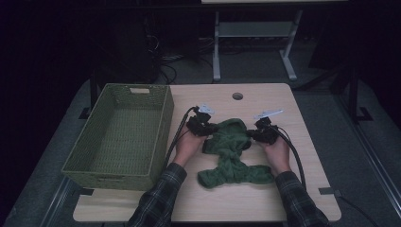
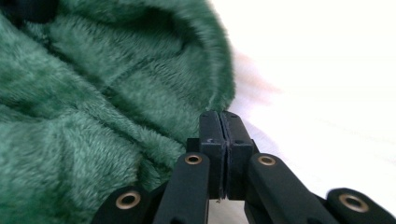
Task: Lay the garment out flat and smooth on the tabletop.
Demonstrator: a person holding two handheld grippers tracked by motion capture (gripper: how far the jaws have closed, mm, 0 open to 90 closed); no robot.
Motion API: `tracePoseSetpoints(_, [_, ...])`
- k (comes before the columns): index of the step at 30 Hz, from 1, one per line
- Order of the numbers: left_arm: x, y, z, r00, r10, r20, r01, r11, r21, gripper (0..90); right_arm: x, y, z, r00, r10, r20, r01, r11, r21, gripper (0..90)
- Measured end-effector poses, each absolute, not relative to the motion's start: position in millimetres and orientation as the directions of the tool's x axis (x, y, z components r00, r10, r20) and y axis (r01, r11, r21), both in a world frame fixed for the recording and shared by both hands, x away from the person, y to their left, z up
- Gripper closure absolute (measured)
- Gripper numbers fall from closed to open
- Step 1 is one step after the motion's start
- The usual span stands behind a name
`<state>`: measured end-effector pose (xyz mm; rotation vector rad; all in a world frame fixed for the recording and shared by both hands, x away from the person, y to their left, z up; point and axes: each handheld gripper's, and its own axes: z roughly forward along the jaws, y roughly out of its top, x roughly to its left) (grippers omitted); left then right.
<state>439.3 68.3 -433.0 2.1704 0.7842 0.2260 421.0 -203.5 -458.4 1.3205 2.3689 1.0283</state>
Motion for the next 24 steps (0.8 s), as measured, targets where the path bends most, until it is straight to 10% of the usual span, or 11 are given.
tracePoseSetpoints(9, [445, 87, -449, 0.745, 0.655, -0.129, 0.495, -0.412, 0.765, 87.8, 427, -224, -454, -0.515, 0.845, 0.145, 0.647, 0.272, 0.712, 89.2])
tracePoseSetpoints(24, [471, 41, -456, 0.808, 0.571, -0.144, 0.478, -0.494, 0.726, 59.2, 428, -217, -458, -0.542, 0.833, 0.113, 0.604, 0.293, 0.741, 89.1])
